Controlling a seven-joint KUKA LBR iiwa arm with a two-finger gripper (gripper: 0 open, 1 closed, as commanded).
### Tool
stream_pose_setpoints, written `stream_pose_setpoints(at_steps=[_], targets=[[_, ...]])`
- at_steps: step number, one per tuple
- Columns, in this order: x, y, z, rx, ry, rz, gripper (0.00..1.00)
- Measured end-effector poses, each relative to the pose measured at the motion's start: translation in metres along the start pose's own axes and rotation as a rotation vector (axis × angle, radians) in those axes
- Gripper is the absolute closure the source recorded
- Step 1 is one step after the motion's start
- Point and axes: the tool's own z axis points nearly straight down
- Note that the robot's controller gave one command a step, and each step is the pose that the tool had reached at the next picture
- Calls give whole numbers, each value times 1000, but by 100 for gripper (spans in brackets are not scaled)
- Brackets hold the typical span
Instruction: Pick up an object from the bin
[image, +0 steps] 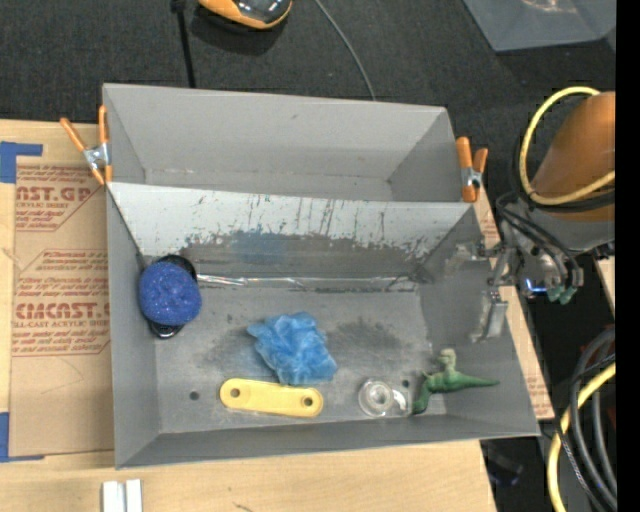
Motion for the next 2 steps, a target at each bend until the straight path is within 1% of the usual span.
stream_pose_setpoints(at_steps=[1,2], targets=[[0,0,-2,0,-1,-1,0],[3,7,5,3,-9,-136,0]])
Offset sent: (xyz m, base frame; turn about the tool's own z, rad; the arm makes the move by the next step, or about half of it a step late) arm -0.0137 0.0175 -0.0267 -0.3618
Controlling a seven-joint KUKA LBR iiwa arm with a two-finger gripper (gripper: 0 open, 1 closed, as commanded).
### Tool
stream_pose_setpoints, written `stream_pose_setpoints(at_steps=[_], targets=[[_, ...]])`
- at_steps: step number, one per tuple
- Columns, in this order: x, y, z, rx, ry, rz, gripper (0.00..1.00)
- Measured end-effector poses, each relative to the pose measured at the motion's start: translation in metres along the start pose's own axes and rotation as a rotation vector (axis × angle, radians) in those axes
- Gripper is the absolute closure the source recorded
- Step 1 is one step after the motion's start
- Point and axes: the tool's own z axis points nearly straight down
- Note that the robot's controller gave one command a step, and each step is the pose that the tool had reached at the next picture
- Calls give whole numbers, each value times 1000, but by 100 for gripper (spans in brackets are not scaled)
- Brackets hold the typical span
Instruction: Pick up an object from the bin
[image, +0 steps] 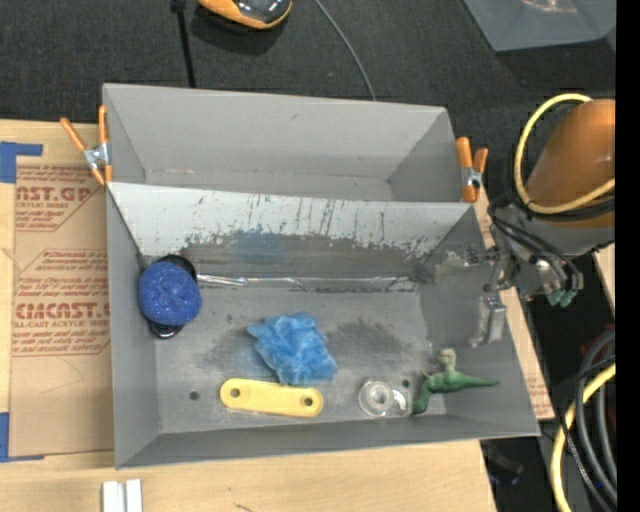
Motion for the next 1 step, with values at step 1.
stream_pose_setpoints(at_steps=[1], targets=[[18,1,62,-1,1,-230,0]])
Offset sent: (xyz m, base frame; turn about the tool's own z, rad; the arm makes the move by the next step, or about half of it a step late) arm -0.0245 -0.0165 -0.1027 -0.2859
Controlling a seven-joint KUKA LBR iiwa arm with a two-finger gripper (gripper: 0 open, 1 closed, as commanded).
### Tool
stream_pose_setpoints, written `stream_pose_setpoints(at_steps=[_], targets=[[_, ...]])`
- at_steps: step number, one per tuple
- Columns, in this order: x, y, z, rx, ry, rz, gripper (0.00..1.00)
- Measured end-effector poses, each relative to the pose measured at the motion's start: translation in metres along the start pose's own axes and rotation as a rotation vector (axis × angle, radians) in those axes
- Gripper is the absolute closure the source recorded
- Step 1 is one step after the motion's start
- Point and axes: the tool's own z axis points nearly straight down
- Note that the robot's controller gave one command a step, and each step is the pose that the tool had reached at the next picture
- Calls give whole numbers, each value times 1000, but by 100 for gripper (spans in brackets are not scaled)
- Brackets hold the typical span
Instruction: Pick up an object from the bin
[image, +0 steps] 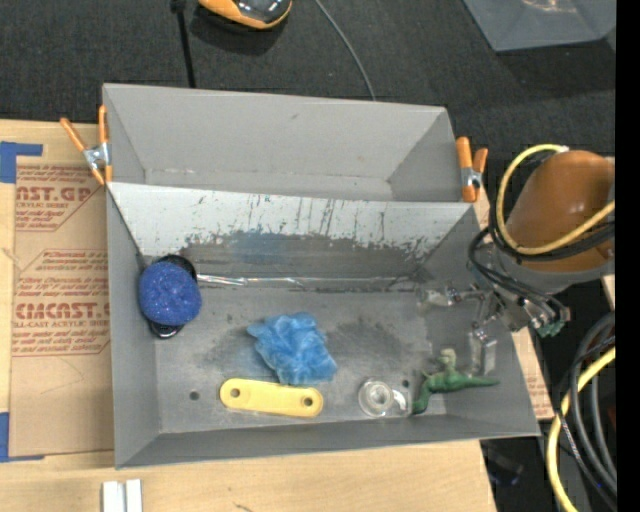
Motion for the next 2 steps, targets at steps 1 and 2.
stream_pose_setpoints(at_steps=[1,2], targets=[[12,-10,42,-1,0,-56,0],[27,3,70,2,-4,83,0]])
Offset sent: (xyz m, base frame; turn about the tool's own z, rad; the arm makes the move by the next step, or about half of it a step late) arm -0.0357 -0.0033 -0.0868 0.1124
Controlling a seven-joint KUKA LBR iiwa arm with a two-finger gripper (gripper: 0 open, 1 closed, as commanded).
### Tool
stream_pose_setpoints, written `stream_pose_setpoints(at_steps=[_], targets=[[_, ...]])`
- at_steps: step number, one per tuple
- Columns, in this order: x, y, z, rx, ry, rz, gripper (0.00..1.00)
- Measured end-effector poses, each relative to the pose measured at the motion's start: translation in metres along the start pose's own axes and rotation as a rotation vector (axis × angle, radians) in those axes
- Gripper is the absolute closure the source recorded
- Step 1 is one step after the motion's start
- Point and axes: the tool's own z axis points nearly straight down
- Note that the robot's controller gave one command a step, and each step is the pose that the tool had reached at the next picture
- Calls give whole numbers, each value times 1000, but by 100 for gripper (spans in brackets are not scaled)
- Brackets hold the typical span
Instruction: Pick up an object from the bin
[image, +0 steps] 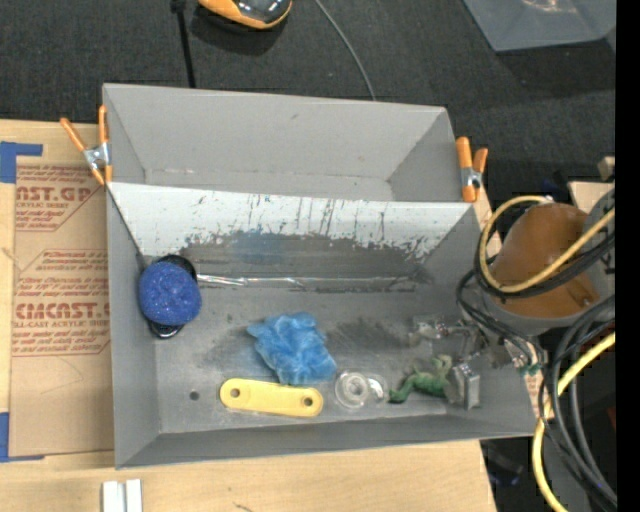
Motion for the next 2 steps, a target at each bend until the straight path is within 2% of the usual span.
stream_pose_setpoints(at_steps=[1,2], targets=[[6,23,17,-3,4,134,100],[6,23,17,-3,4,134,100]])
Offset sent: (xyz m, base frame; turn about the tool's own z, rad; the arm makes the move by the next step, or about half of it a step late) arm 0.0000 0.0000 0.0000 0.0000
